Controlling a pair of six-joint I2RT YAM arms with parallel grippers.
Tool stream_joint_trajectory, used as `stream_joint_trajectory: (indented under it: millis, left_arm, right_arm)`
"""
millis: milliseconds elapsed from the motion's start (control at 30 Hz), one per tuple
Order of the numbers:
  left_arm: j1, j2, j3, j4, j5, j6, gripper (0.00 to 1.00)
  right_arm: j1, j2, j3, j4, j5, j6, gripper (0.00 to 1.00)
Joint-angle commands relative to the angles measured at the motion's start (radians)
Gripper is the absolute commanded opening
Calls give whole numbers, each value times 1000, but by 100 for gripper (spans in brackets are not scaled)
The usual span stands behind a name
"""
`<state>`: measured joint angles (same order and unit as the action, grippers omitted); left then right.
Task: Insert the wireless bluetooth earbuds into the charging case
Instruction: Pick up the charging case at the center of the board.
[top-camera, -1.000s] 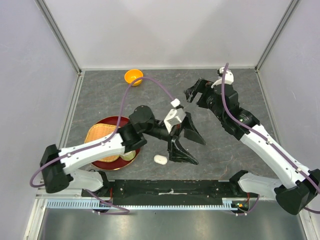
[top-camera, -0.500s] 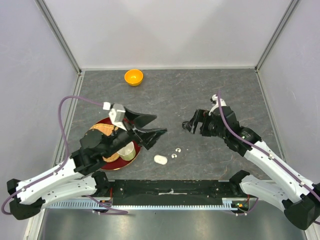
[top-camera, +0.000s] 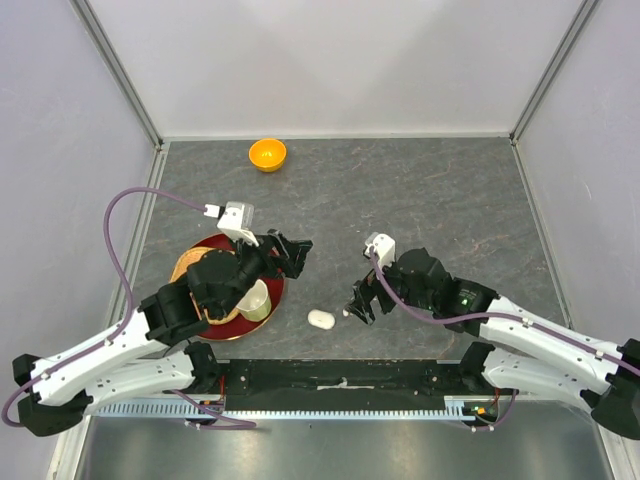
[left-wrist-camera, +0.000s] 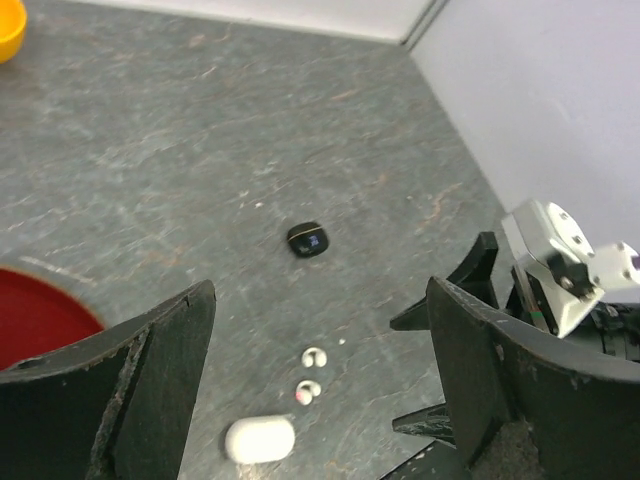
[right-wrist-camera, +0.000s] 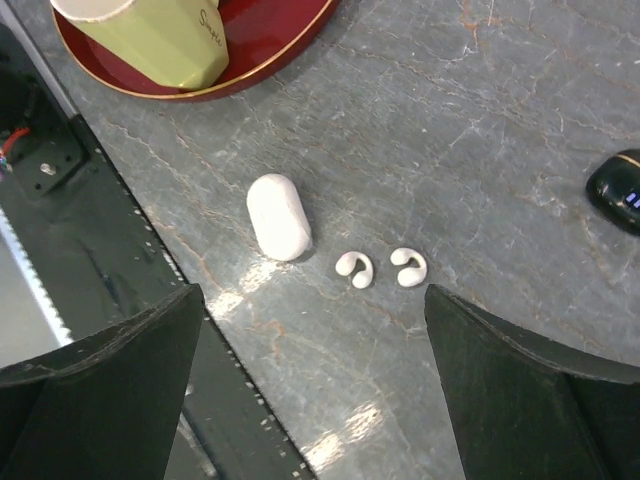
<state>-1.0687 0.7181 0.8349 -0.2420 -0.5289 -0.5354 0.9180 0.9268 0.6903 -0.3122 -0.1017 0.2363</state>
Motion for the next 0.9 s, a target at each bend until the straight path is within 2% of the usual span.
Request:
stream_joint_trajectory:
  millis: [0, 100, 233, 400, 533, 867]
  left_arm:
    - [1, 20, 82, -160, -127, -96, 92]
    - [26, 21, 95, -232, -143, -101, 92]
    - [142, 1, 78, -263, -85, -97, 92]
    - [321, 10, 47, -232, 171, -71, 93]
    - [340, 33, 35, -220, 198, -60, 93]
    - [400, -3, 1, -226, 257, -51, 93]
  right_arm:
    - [19, -39, -89, 246, 16, -114, 98]
    - [36, -34, -146, 341, 17, -138, 94]
    - [59, 1, -207, 452, 20, -157, 93]
    - [107, 108, -215, 528, 59, -219, 92]
    - [136, 199, -212, 564, 5, -296, 92]
    - [188, 381, -219, 686, -4, -426, 90]
